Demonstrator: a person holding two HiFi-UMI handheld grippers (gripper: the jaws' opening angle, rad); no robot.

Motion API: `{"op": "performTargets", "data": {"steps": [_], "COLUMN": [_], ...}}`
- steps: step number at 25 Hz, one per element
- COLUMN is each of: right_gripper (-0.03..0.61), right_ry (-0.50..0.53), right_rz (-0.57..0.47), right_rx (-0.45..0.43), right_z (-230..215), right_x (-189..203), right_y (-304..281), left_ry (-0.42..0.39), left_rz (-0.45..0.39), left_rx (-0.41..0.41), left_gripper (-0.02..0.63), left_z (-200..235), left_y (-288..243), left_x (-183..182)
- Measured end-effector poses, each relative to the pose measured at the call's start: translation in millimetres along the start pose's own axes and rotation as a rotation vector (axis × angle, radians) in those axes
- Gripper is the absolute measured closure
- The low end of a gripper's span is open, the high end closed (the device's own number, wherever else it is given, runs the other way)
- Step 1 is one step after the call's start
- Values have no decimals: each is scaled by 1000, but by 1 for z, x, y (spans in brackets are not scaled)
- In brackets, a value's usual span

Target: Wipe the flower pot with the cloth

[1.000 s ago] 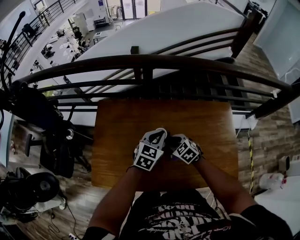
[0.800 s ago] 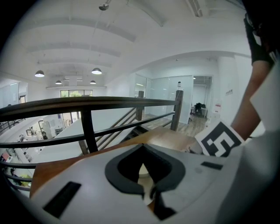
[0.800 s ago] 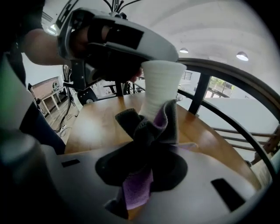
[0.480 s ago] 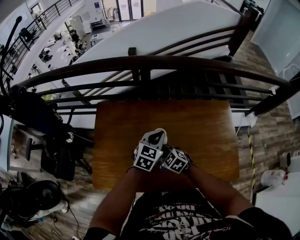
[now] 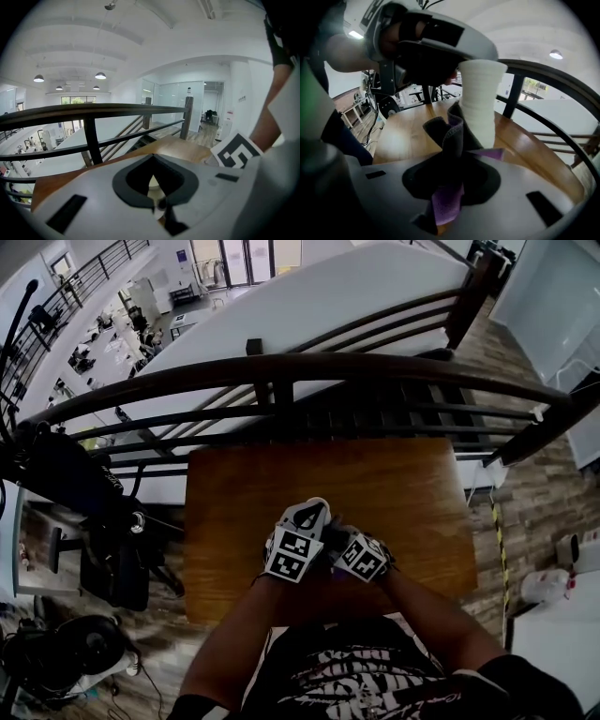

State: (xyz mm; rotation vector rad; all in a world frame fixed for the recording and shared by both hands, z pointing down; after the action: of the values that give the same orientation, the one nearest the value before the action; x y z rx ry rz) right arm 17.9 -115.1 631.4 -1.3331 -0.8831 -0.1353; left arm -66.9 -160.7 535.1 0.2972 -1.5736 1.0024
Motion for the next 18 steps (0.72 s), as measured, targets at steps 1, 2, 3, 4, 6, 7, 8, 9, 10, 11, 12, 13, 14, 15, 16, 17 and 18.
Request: {"op": "performTargets", "data": {"steps": [1,2,3,4,6,7,8,9,10,11,12,13,14,15,16,17,18], "right_gripper": [497,497,497,497,497,497,497,497,497,497,497,497,497,497,497,497,497], "right_ry": [-20,-45,-73,-102,-156,-180,-200,-216,-230,-239,-246,-249,-250,-251,-250,-248,-246], "right_rz": [-3,-9,-18,-29,-58,-71,-82,-92,-101,-111,-119,-124,-127,-126,-123,-118,-114], "right_rx": [22,44,66,89,135,155,173,190,204,217,229,238,245,250,256,262,269], "right_z": [-5,-10,-14,-19,-26,-29,-31,-32,-33,-33,-32,-31,-29,-26,-24,-24,-25], "right_x": [4,7,9,10,10,10,11,12,13,12,11,10,9,8,8,7,6], "right_y": [4,7,12,17,29,35,42,48,54,59,62,65,67,67,68,68,68], "left_ry": [-3,-7,-14,-22,-42,-52,-62,-71,-80,-85,-86,-81,-73,-65,-55,-44,-31], "left_rz": [-4,-8,-10,-11,-14,-16,-19,-29,-44,-62,-75,-81,-81,-72,-57,-44,-36], "left_rx": [4,8,11,12,11,11,14,18,21,22,23,26,32,38,44,46,45], "left_gripper": [617,615,615,615,615,615,615,615,615,615,615,615,615,615,615,615,615], "left_z": [0,-1,0,0,0,-1,-3,-6,-7,-8,-7,-6,-5,-4,-4,-3,-2], "left_y": [-1,-2,-2,-2,-1,0,0,1,2,4,6,9,10,10,9,8,7], "left_x": [2,3,4,3,1,0,-1,-2,-5,-8,-12,-14,-14,-12,-9,-7,-7]}}
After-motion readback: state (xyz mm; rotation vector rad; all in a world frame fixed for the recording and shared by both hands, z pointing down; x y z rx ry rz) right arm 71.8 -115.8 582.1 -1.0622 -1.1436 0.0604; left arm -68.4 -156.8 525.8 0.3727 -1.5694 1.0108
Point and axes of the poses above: the fingertips, and each gripper's own axes: y backward along the fingers, z to its left, x out of its underside, the point moved 7 cm from there along y, backward along the fingers, and after that the axes turned 2 degrees about -y, right-handed, at the moved point
